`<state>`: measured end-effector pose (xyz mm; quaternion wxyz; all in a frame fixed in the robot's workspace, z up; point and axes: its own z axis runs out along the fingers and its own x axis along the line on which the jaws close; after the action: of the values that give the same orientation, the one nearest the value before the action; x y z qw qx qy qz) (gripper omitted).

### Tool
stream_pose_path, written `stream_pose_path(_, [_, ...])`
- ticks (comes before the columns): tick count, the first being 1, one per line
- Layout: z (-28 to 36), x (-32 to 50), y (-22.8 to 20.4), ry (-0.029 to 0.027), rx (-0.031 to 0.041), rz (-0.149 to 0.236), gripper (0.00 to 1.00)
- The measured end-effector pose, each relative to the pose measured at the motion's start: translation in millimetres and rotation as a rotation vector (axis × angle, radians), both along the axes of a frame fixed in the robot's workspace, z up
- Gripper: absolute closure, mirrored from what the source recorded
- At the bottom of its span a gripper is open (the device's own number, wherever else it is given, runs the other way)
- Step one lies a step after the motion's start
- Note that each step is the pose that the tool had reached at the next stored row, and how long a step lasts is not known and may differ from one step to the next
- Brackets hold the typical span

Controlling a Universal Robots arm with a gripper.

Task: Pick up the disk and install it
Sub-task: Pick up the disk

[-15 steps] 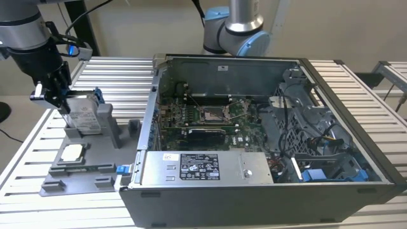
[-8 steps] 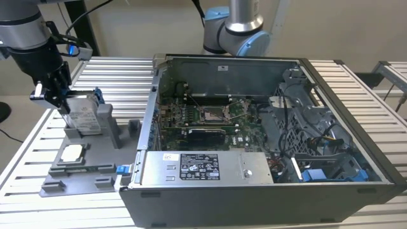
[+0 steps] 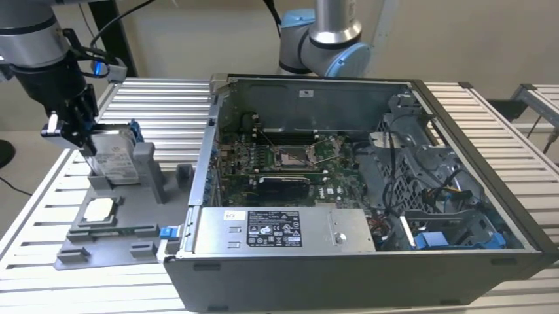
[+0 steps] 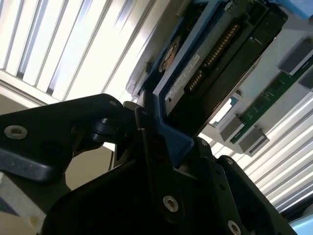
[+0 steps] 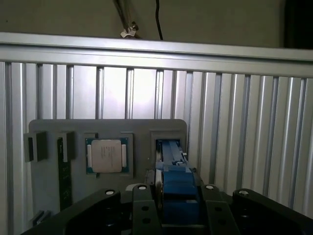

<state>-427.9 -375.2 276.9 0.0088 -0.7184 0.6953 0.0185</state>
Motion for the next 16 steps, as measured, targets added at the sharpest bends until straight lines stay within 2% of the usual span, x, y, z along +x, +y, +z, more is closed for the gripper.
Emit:
stream_pose_path(8, [7.8,0.0,0.0,-0.0001,0.0,0.0,1.0])
stream_pose_path(16, [21.8,0.0,0.0,0.0001,-0.0001,0.0,1.0])
